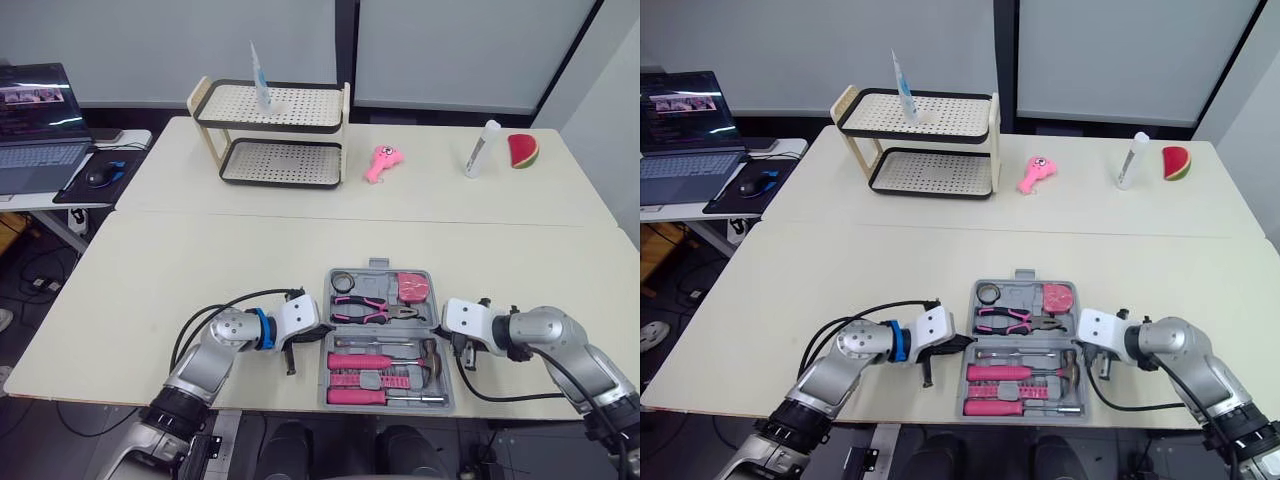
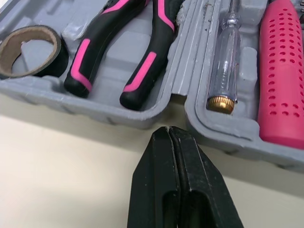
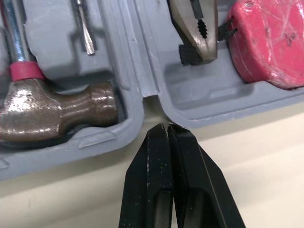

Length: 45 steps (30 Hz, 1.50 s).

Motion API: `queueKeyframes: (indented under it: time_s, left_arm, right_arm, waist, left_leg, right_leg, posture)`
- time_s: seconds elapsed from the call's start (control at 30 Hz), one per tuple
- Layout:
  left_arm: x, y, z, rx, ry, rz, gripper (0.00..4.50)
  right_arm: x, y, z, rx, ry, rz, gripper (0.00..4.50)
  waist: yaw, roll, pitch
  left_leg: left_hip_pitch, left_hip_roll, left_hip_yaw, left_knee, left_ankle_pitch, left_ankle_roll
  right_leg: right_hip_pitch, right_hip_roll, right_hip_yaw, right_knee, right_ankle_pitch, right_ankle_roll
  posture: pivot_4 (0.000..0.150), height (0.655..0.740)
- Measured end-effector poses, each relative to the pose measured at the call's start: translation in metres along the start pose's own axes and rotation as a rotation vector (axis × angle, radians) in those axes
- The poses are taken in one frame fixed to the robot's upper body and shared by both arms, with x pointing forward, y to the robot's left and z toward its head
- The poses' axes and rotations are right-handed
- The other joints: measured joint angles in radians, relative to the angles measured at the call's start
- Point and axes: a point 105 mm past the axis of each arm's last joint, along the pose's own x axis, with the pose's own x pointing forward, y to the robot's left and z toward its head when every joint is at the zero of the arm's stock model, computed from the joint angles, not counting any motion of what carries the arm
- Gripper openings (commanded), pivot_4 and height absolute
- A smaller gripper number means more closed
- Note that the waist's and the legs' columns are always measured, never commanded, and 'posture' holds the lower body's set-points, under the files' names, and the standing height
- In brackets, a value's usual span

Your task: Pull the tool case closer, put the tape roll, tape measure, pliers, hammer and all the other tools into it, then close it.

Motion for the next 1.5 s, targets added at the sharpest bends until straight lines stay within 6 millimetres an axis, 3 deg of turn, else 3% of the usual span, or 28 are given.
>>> queueKeyframes:
  time_s: [0.2,0.3,0.43,0.53,0.67,1.0,1.5]
  left_arm:
    - [-0.023,0.016,-0.012,-0.026,0.035,0.071,0.0]
    - [-0.038,0.019,-0.007,-0.04,0.0,0.071,0.0]
    - [-0.05,-0.018,0.031,0.0,-0.094,-0.123,0.0]
    - [-0.041,-0.046,0.053,0.016,-0.137,-0.247,0.0]
    - [-0.019,-0.065,0.062,0.024,-0.146,-0.31,0.0]
    - [0.023,-0.074,0.045,0.123,-0.032,-0.371,0.0]
    - [0.036,-0.076,0.044,0.186,-0.017,-0.377,0.0]
  right_arm:
    - [-0.019,-0.012,-0.015,0.031,0.07,-0.057,0.01]
    - [-0.031,-0.014,-0.016,0.069,0.059,-0.091,0.01]
    - [-0.053,-0.018,-0.006,0.141,-0.046,-0.163,0.01]
    - [-0.057,-0.015,0.001,0.2,-0.111,-0.184,0.01]
    - [-0.054,-0.011,0.005,0.259,-0.132,-0.198,0.01]
    - [-0.049,-0.004,0.005,0.3,-0.135,-0.208,0.01]
    - [-0.047,-0.006,0.006,0.351,-0.126,-0.202,0.01]
  waist:
    - [0.001,0.0,0.0]
    - [0.001,0.0,0.0]
    - [0.001,0.002,-0.001]
    - [0.003,0.002,-0.001]
    - [0.002,0.003,-0.001]
    - [0.002,0.003,-0.001]
    - [0.002,0.003,-0.002]
  left_leg:
    - [0.0,0.0,0.0,0.0,0.0,0.0]
    - [-0.001,0.0,0.0,0.0,0.0,0.0]
    - [-0.001,0.0,0.0,-0.001,0.0,0.0]
    - [0.0,0.0,-0.001,-0.001,0.0,0.0]
    - [0.0,0.0,-0.001,-0.001,0.0,0.0]
    - [0.0,0.0,0.0,-0.001,0.0,0.0]
    - [0.0,-0.001,-0.001,-0.001,0.0,0.0]
  right_leg:
    - [0.0,0.0,0.0,0.0,0.0,0.0]
    - [0.0,-0.002,0.0,0.0,0.0,0.0]
    - [0.001,-0.003,0.002,-0.001,0.0,0.0]
    - [0.003,-0.002,0.002,-0.001,0.0,0.0]
    - [0.003,0.0,0.002,-0.001,0.0,0.0]
    - [0.002,0.001,0.001,-0.001,0.0,0.0]
    - [0.003,0.001,0.002,-0.001,0.0,0.0]
  posture:
    - [0.15,0.74]
    - [0.15,0.74]
    - [0.15,0.74]
    - [0.15,0.74]
    - [0.15,0.74]
    - [0.15,0.74]
    - [0.15,0.74]
